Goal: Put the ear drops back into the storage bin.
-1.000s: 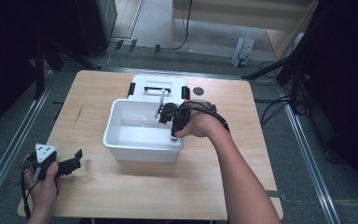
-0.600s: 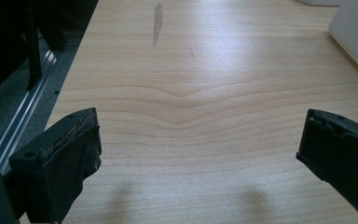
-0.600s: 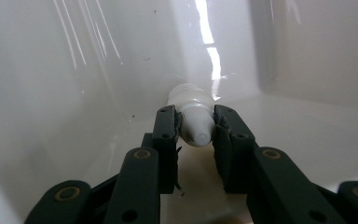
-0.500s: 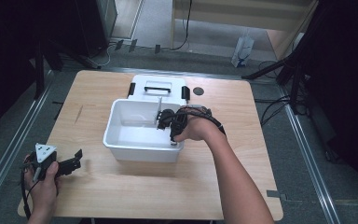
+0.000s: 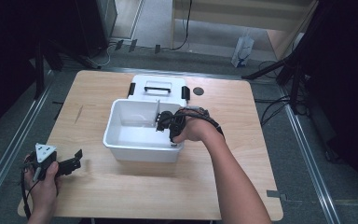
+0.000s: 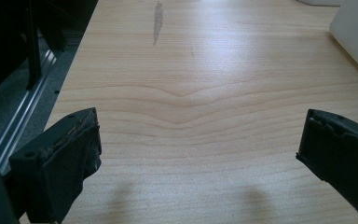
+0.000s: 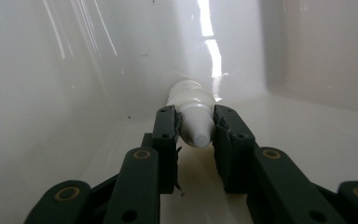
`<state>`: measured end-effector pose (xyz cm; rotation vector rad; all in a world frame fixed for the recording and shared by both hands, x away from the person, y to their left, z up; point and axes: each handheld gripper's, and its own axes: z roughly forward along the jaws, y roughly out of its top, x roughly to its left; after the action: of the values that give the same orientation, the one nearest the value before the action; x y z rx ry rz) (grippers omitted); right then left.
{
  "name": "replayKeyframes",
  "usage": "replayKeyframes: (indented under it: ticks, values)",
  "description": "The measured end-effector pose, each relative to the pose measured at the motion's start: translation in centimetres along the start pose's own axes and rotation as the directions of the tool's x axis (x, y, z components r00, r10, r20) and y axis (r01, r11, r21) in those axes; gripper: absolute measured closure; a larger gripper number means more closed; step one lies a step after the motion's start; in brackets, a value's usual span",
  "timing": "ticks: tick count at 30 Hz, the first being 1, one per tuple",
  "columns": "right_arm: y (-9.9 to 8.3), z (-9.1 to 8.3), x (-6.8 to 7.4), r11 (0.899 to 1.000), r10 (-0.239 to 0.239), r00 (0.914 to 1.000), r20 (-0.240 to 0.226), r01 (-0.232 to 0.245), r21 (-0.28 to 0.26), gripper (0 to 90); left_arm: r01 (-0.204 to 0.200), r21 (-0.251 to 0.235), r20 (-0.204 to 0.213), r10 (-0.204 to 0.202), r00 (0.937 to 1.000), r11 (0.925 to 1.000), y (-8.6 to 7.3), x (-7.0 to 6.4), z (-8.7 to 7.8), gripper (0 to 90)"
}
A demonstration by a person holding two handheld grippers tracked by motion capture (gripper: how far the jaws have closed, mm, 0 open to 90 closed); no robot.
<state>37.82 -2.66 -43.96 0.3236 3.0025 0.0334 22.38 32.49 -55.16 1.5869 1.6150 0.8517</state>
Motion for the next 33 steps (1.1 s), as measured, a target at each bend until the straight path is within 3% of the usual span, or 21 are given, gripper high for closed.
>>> replayKeyframes:
  ticks: [33]
  values:
    - [0.23,0.17,0.09,1.000,-0.008,1.0000,0.000,0.008,0.014,71.7,-0.003,0.005,-0.001,0.003,1.0000,1.0000,0.02,-0.02,0.00,0.0]
